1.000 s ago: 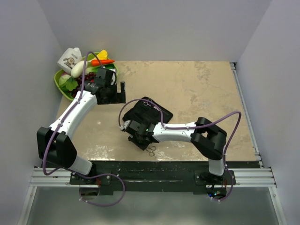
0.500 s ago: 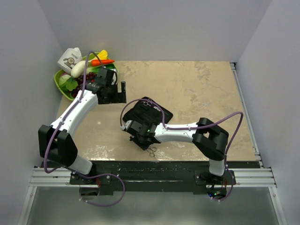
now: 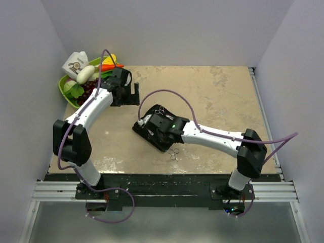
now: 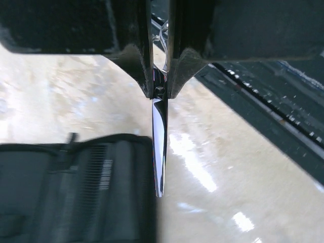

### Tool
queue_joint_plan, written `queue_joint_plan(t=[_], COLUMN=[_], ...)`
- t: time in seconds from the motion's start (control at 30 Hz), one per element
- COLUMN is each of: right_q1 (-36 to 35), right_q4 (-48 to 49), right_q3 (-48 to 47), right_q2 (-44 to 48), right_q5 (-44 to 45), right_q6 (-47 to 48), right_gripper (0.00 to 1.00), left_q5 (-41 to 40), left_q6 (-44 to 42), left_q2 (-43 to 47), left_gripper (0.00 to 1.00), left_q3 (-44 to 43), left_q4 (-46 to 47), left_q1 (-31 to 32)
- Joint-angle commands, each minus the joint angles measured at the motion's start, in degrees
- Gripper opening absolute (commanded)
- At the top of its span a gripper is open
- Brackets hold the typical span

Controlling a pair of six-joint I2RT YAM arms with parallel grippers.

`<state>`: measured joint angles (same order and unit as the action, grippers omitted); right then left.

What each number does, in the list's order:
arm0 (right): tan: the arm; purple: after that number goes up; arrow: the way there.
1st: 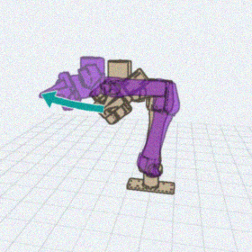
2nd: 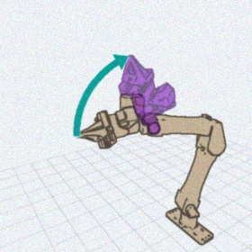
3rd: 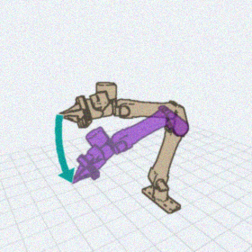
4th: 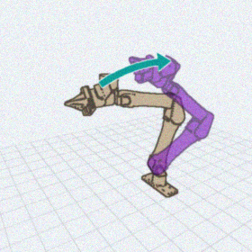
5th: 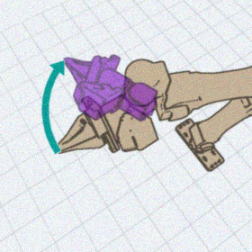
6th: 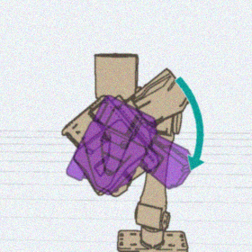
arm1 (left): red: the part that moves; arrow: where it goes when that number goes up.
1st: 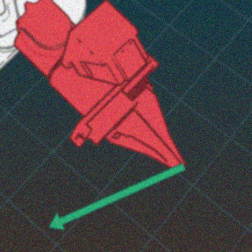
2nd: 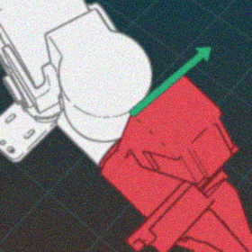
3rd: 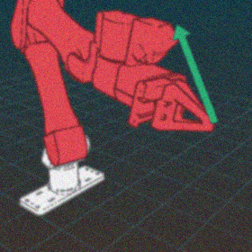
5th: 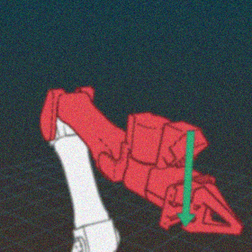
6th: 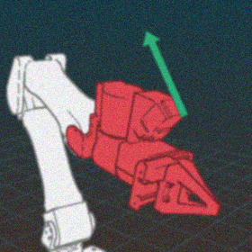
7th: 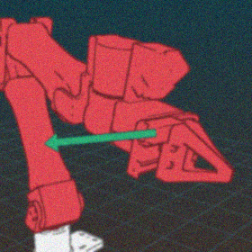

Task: Sort the hair-cutting tools
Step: Pick up the scissors from the center of the board, then place the scissors in the hairdressing tool bag.

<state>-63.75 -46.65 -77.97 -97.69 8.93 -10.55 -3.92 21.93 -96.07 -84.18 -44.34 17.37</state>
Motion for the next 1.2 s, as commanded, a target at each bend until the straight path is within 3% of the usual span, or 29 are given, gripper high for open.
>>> queue_joint_plan(t=[0.0,0.27,0.37,0.63,1.17], right_q1=[7.57,21.01,22.52,22.44,22.44], right_q4=[-5.46,-6.87,-6.96,-7.40,-7.57], right_q3=[-2.18,-5.43,-7.89,-11.76,-11.32], right_q2=[2.42,-3.82,-6.72,-12.78,-16.30], right_q5=[3.46,6.89,6.80,3.29,-0.23], right_q6=[1.84,6.15,7.38,10.19,10.28], right_gripper=[0.00,0.00,0.00,0.00,0.00], left_q5=[-1.88,-2.14,-4.50,-7.59,-7.77], left_q6=[-0.40,-0.40,-0.49,-0.58,-0.84], left_q2=[-3.85,-13.26,-16.42,-22.75,-24.95], left_gripper=[0.99,0.99,0.99,0.99,0.99], left_q3=[-4.32,-10.56,-12.40,-16.19,-12.94], left_q4=[2.41,4.26,4.26,2.94,3.20], left_q1=[-0.40,-0.23,-0.05,-0.05,2.93])
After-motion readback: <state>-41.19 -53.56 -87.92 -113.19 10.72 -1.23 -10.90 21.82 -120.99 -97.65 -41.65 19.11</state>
